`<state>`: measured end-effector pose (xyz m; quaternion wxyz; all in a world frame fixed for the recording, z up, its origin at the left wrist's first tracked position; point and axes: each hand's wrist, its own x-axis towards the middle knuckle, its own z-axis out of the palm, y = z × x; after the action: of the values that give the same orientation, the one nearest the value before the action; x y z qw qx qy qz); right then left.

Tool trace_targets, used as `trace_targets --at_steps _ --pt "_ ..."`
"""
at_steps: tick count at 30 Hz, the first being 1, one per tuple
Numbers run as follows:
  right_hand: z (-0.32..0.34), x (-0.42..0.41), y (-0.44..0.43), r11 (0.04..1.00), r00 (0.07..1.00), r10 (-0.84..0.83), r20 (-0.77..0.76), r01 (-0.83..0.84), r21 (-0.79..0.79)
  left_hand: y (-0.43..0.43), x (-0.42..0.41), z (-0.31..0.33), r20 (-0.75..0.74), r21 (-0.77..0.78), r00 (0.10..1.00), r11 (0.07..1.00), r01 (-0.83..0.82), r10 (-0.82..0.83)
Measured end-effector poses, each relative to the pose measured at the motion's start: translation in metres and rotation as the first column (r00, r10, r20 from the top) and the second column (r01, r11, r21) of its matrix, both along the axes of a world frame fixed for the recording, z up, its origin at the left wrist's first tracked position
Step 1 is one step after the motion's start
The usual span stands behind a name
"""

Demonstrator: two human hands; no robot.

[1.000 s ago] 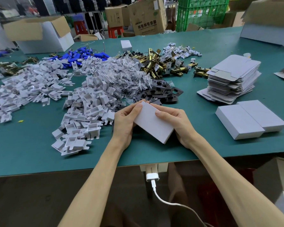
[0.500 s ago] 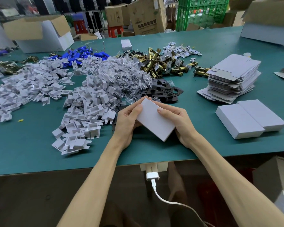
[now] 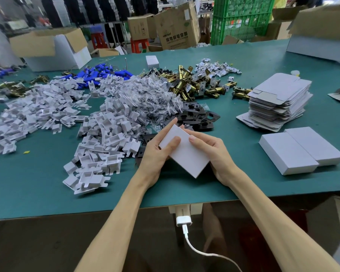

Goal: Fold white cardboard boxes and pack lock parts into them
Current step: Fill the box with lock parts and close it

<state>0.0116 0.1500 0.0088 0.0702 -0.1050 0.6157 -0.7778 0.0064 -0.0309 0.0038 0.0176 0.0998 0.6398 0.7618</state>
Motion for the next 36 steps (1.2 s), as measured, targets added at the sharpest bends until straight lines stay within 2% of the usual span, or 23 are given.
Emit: trace_targets --at_steps 5,8,10,18,25,33,36 --pt "-0.002 -0.004 -0.003 0.992 0.994 -0.106 0.007 0.105 0.067 0.001 -0.004 -0.006 0.021 0.073 0.984 0.982 -0.176 0.175" --pt "-0.006 -0.008 -0.002 0.994 0.995 -0.102 0.023 0.101 0.037 -0.001 -0.008 -0.008 0.078 0.146 0.95 0.939 -0.312 0.304" --pt "-0.009 -0.009 -0.002 0.993 0.996 -0.094 0.004 0.093 0.07 -0.001 -0.01 -0.009 0.084 0.145 0.939 0.928 -0.343 0.334" --pt "-0.01 -0.008 -0.001 0.962 0.963 -0.269 0.027 0.268 0.048 0.003 -0.008 -0.007 0.064 0.091 0.975 0.972 -0.216 0.211" --pt "-0.009 -0.009 -0.003 0.915 0.92 -0.391 -0.006 0.389 0.102 0.007 -0.003 -0.006 0.017 -0.051 0.995 0.994 -0.102 0.103" --pt "-0.012 -0.013 -0.002 0.918 0.92 -0.39 0.033 0.386 0.094 0.007 -0.002 -0.008 -0.047 -0.295 0.999 0.955 -0.03 0.017" --pt "-0.012 -0.013 -0.003 0.92 0.924 -0.382 0.029 0.377 0.105 0.006 -0.004 -0.01 -0.055 -0.344 0.998 0.939 -0.02 0.001"
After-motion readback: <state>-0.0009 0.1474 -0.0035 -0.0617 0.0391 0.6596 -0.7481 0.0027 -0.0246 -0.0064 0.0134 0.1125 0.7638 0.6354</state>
